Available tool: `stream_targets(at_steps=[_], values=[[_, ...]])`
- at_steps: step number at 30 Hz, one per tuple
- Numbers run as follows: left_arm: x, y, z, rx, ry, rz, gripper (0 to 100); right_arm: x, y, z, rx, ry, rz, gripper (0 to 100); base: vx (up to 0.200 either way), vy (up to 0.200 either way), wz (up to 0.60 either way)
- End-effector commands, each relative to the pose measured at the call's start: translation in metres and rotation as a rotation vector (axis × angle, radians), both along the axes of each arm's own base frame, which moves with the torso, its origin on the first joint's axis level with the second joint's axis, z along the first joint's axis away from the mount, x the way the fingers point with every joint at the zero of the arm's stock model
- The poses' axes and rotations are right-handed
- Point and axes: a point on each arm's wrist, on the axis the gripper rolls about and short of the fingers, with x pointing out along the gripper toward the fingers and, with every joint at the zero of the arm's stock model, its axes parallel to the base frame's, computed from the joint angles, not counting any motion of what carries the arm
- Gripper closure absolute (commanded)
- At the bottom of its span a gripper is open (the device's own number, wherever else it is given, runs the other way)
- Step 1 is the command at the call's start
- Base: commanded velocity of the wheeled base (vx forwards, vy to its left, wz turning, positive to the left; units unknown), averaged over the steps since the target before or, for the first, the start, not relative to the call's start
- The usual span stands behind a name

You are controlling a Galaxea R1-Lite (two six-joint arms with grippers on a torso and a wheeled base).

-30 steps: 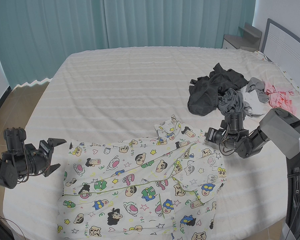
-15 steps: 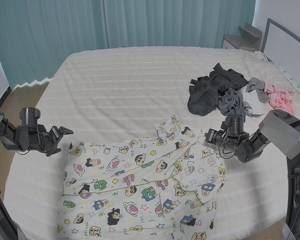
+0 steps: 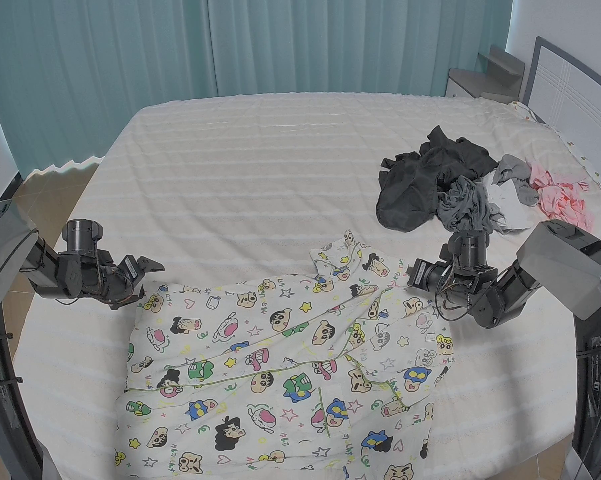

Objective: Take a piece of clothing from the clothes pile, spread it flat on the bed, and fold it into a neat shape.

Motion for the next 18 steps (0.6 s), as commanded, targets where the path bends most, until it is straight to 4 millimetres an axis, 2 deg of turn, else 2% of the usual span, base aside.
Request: stream_targets(at_steps=[1, 18], values=[[0.005, -0.002, -0.008, -0.003, 0.013, -0.008, 0, 0.000, 0.000, 0.000, 0.000, 0.000, 0.002, 100, 0.000, 0.000, 0.00], [0.026, -0.016, -0.026, 0.048, 0.022, 0.010, 0, -0.001, 0.001, 0.003, 0.010, -0.005, 0.000, 100, 0.000, 0.000, 0.00]])
